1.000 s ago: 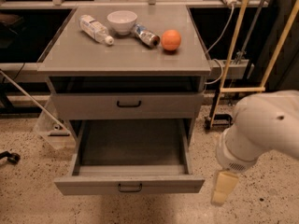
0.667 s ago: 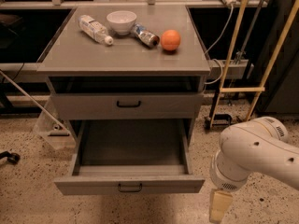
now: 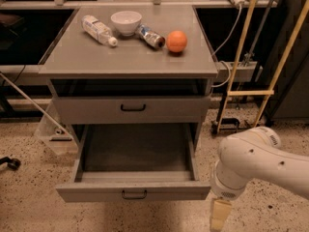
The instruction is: Close middle drawer
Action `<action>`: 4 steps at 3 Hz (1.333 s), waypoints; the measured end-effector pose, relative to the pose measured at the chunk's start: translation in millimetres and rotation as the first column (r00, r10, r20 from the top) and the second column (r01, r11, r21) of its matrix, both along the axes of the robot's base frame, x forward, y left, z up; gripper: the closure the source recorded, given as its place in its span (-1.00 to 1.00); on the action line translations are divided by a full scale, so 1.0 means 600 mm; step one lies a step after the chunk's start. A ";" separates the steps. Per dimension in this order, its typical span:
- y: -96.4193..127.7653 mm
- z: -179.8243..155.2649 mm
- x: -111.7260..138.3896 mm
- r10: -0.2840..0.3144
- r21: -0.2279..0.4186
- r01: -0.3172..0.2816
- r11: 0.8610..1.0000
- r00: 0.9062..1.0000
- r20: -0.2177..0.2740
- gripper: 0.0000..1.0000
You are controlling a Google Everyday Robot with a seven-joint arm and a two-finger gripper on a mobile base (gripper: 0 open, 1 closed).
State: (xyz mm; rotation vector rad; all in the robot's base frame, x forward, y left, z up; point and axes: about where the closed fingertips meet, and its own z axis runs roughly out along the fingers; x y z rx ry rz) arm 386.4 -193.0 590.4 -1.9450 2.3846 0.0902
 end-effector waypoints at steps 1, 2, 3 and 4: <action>0.019 -0.114 0.007 0.033 0.039 -0.030 0.999 0.997 -0.068 -1.00; 0.038 -0.218 0.006 0.063 0.079 -0.052 0.996 0.988 -0.139 -1.00; 0.052 -0.293 -0.001 0.105 0.102 -0.086 0.991 0.973 -0.204 -1.00; 0.080 -0.334 0.012 0.146 0.136 -0.119 0.984 0.967 -0.208 -1.00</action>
Offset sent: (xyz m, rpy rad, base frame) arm 0.0048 0.0364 -0.2062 0.1234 0.2306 0.0876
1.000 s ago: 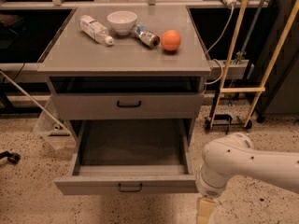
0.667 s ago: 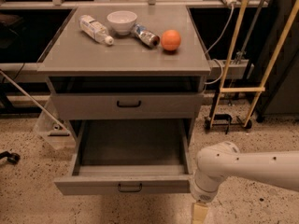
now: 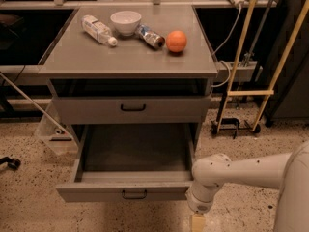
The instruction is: Close middle drawer
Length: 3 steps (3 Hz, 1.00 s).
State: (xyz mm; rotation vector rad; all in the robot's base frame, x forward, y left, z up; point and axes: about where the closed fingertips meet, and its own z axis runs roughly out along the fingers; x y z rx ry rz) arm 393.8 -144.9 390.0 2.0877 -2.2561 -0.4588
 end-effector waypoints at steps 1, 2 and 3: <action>0.043 0.006 0.042 -0.025 0.056 0.019 0.998 0.995 0.094 -1.00; 0.086 0.032 0.102 -0.111 0.138 0.082 0.987 0.971 0.213 -1.00; 0.128 0.047 0.170 -0.206 0.235 0.147 0.961 0.946 0.252 -1.00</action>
Offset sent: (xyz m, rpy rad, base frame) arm 0.1163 0.0824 0.0513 0.2344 -0.4103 -0.2212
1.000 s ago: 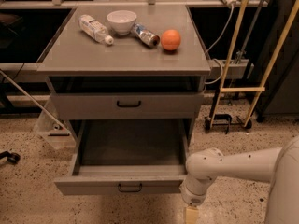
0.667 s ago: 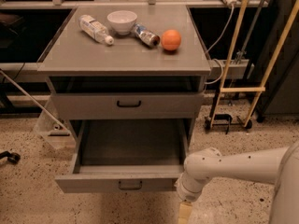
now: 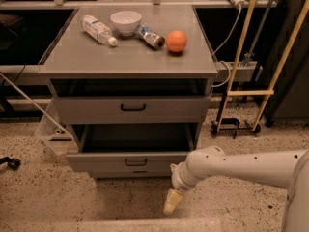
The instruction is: Close middle drawer
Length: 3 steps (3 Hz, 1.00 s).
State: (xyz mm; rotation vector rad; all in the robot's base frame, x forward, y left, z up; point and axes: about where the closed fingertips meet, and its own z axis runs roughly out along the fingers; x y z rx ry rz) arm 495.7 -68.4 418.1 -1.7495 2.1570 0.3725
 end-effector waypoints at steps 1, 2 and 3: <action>0.000 0.000 0.000 0.000 0.000 0.000 1.000 1.000 0.000 -1.00; 0.012 -0.008 0.017 -0.007 -0.008 0.007 1.000 1.000 0.013 -1.00; 0.049 -0.023 0.070 0.011 0.005 -0.011 1.000 0.999 0.036 -1.00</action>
Offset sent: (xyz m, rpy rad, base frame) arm 0.0272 0.0150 -0.0088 -0.0199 -0.0378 -0.0202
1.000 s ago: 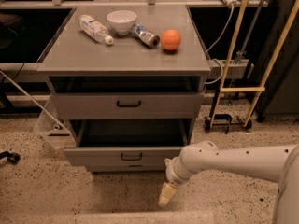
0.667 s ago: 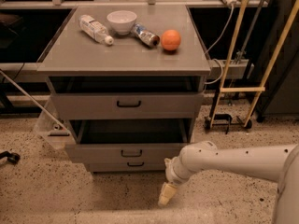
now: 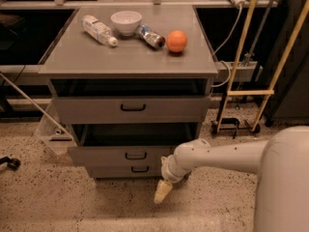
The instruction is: Close middle drawer
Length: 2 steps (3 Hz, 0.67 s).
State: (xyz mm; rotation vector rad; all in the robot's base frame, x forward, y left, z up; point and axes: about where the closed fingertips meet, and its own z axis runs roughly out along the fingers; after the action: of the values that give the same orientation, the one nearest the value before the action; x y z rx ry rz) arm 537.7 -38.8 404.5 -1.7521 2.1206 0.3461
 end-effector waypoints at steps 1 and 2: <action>0.038 -0.002 0.077 -0.012 0.025 0.011 1.000 0.999 0.040 -1.00; 0.059 0.016 0.149 -0.084 0.097 0.076 0.992 0.993 0.082 -1.00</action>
Offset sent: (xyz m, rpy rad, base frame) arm 0.1456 0.0455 0.0297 0.1811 -0.1489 -0.1763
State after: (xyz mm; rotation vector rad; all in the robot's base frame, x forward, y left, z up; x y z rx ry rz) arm 627.0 -3.2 414.4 -1.5959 2.0731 0.3368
